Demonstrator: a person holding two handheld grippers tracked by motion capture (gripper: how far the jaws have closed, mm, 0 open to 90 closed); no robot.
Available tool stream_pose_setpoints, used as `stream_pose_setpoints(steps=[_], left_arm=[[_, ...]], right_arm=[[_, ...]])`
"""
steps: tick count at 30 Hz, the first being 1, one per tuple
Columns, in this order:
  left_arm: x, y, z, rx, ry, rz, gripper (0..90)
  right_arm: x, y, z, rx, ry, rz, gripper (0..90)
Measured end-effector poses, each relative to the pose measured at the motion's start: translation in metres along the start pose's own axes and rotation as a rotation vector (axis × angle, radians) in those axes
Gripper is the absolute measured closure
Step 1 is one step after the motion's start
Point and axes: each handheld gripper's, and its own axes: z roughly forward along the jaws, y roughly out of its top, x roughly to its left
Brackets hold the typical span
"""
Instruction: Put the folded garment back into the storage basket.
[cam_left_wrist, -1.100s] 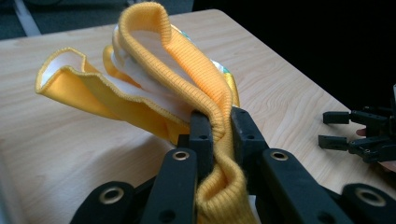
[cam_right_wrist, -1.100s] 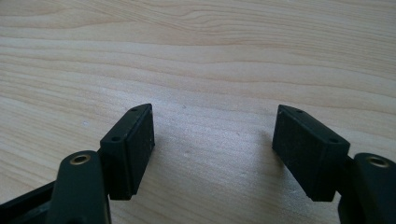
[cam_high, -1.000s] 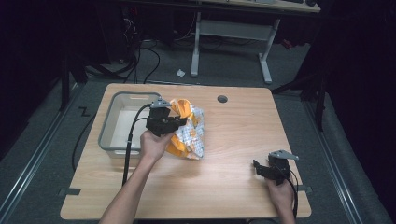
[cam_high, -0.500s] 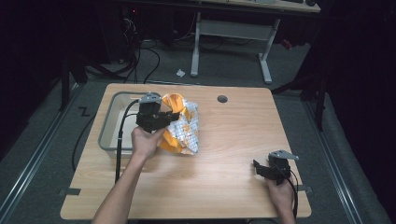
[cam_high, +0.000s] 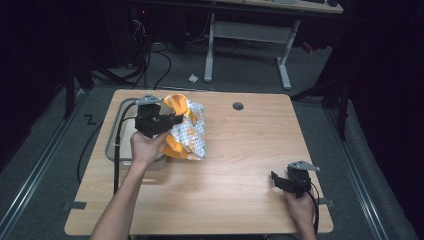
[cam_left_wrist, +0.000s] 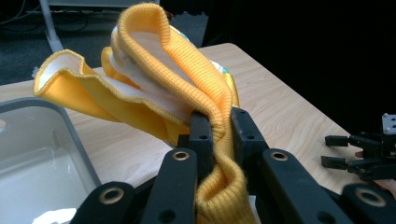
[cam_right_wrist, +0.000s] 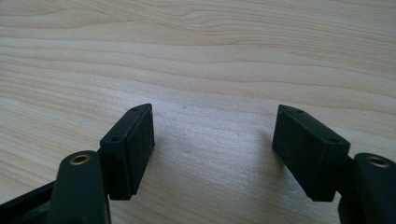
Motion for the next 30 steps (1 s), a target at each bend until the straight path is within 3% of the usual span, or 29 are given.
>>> stream_pose_setpoints(steps=[18, 30], left_arm=[[0.022, 0.009, -0.031, -0.034, 0.054, -0.012, 81.3], [0.04, 0.006, -0.054, -0.043, 0.114, -0.009, 81.3]], right_arm=[[0.0, 0.0, 0.0, 0.0, -0.001, 0.001, 29.9], [0.0, 0.0, 0.0, 0.0, -0.001, 0.0, 29.9]])
